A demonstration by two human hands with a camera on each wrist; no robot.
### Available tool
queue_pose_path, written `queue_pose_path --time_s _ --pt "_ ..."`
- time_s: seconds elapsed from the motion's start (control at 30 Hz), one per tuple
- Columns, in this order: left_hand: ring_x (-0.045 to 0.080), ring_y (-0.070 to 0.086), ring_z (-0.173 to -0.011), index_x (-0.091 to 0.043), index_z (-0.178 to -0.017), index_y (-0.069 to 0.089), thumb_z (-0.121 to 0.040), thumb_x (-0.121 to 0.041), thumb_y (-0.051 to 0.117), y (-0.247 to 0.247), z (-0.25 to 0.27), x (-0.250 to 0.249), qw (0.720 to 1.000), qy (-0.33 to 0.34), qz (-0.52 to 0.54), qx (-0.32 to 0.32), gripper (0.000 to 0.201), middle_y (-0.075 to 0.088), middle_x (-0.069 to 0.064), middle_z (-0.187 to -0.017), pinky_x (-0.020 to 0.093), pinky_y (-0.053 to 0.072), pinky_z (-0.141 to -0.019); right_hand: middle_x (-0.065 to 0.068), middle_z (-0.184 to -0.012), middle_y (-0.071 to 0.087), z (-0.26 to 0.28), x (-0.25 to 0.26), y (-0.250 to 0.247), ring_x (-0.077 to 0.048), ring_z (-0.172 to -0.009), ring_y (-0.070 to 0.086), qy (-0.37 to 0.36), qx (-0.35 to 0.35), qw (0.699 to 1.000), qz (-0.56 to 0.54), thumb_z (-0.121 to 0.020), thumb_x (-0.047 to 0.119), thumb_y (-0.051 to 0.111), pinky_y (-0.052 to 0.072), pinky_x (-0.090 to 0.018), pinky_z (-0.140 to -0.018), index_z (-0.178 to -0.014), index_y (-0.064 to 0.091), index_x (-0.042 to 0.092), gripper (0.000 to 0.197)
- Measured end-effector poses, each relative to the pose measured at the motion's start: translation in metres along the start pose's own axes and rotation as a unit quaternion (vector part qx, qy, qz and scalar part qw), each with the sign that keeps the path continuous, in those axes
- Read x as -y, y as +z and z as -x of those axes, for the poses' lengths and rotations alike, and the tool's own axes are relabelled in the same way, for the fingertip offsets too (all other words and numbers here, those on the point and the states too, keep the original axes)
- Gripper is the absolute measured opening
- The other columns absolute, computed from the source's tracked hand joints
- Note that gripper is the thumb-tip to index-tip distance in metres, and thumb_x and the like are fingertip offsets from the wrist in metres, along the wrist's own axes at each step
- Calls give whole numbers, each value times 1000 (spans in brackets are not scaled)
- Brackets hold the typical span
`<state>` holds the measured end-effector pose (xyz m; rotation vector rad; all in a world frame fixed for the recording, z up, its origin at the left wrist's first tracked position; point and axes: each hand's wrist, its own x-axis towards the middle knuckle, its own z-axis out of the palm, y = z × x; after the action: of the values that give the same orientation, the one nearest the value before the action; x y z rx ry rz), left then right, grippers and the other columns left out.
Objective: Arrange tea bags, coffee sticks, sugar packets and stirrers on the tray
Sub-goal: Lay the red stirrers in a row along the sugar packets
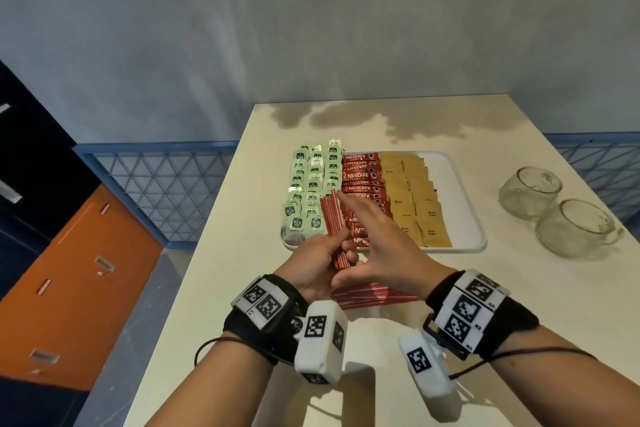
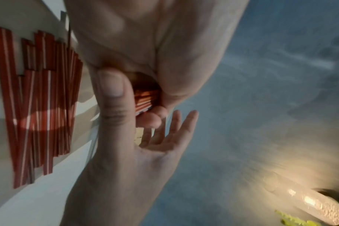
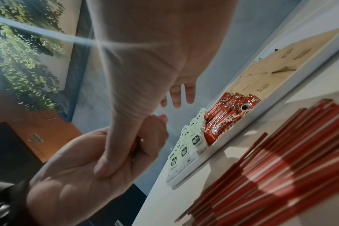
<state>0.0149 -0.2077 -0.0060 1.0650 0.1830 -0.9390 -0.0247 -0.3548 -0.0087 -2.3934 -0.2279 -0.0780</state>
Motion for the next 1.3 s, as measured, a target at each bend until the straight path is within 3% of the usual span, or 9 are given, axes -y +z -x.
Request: queue_pose_path --time_s 0.17,0.3,0.43,0.6,0.83,0.93,1.2,1.27,1.3 --pt "10 39 -42 -14 -78 45 -102 -35 45 -3 2 5 990 54 -128 21 32 41 -5 -51 22 36 -42 13 -164 -1 2 -1 4 -5 -146 7 47 28 995 -84 -54 54 89 17 -31 -115 -153 -6 47 137" --pt "8 36 -45 -18 -88 47 -102 -34 48 -13 -1 14 979 42 -194 46 21 37 -9 -55 24 42 -51 8 -161 25 -9 -9 -17 -11 -142 33 111 -69 955 -267 -77 60 67 32 -42 -116 -154 12 42 96" --pt "8 36 -46 -16 -89 45 -102 -32 49 -13 -2 19 967 43 -242 72 20 37 -9 -55 25 45 -54 3 -139 58 -10 -13 -25 -8 -126 54 119 -29 945 -304 -100 44 41 46 -19 -100 -141 52 22 47" --pt "9 35 -47 -16 -87 43 -102 -31 48 -9 0 18 962 40 -256 86 22 36 -7 -55 24 45 -50 4 -129 65 -7 -21 -21 -1 -116 60 109 -57 940 -318 -106 33 34 48 -13 -94 -133 60 16 41" --pt "5 32 -41 -19 -85 44 -102 -33 49 -9 -2 13 913 52 -399 70 23 38 -13 -53 19 30 -42 5 -124 67 -14 -22 -27 -3 -111 64 81 -77 974 -198 -99 51 38 49 -36 -102 -132 60 25 48" --pt "6 37 -44 -17 -86 50 -101 -32 50 -3 -2 7 854 107 -505 63 21 42 -10 -56 21 32 -45 2 -114 72 -13 -19 -20 -10 -104 65 67 -19 994 -82 -103 48 34 51 -38 -96 -120 69 23 47" --pt "23 65 -94 -28 -129 49 -99 -44 47 -5 -4 -5 509 231 -827 -63 35 69 1 -104 31 42 -68 3 -55 57 -4 -19 -9 -7 -48 48 119 -17 990 -75 -99 41 51 41 -28 -58 -56 57 18 49" --pt "18 65 -88 -31 -124 54 -96 -50 49 -4 -6 -6 523 259 -808 -82 34 70 -4 -97 27 41 -63 1 -56 56 -4 -23 -6 -12 -52 47 122 -55 988 -81 -97 40 54 39 -32 -57 -56 58 15 48" --pt "14 63 -83 -30 -116 59 -94 -51 54 -7 -8 -6 572 261 -773 -86 30 68 -7 -91 25 40 -61 -1 -58 59 -4 -26 -7 -18 -54 48 125 -74 987 -71 -97 40 53 40 -35 -56 -58 60 12 48"
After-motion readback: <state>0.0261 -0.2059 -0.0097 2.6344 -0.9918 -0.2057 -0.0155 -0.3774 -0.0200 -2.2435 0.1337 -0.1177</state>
